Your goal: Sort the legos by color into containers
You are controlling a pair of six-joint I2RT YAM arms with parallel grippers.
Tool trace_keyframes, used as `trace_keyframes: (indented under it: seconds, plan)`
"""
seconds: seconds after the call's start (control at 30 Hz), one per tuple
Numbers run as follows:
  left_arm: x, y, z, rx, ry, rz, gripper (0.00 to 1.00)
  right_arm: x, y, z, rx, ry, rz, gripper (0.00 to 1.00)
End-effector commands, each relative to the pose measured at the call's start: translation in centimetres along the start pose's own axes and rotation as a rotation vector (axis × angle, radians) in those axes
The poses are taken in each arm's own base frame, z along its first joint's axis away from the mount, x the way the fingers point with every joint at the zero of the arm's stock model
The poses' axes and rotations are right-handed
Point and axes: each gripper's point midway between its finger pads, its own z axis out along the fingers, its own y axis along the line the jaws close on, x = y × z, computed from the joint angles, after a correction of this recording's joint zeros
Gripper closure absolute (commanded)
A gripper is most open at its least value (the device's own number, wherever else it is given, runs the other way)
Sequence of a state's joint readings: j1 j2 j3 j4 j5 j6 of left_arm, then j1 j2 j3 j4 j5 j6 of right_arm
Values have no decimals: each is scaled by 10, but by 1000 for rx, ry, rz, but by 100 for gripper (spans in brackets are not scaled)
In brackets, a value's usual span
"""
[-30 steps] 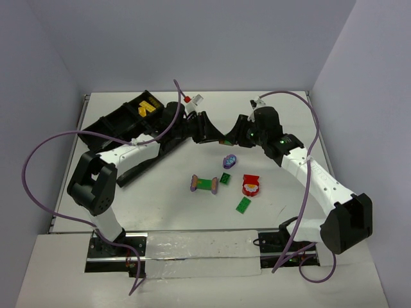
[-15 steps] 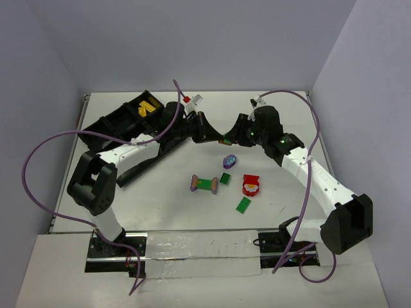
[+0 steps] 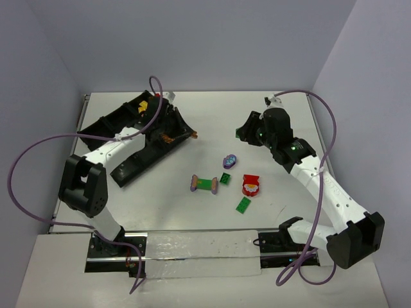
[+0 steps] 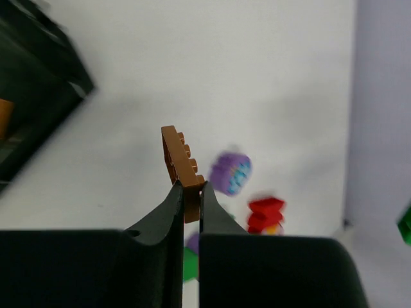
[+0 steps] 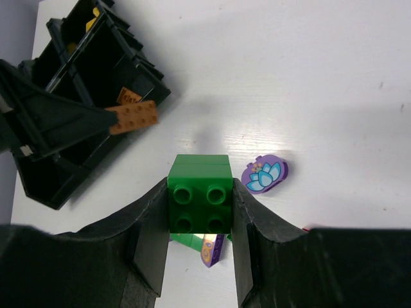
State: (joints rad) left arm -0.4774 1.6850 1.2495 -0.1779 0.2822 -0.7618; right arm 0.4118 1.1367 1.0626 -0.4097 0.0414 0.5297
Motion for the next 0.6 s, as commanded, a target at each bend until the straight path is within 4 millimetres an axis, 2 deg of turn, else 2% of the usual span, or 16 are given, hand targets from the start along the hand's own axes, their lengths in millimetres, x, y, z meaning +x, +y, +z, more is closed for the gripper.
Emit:
trace_keyframes:
  seconds: [0.0,0.1,0.27,0.53,0.57]
  plan:
    - [-61,34,-46,-353,-238,111,100,-22,0,-8,23,-72,-5,100]
    - [-70,52,-53,-453,-287,134,100,-18,0,-4,19,-62,-5,100]
    - [-86,69,-53,-551,-355,148,100,-17,1,-3,13,-53,-7,100]
    - [-108,85,-33,-637,-411,176,99,-17,0,-5,17,-53,-9,100]
    - [-110,87,-31,-643,-414,177,89,-17,1,-5,14,-51,-8,100]
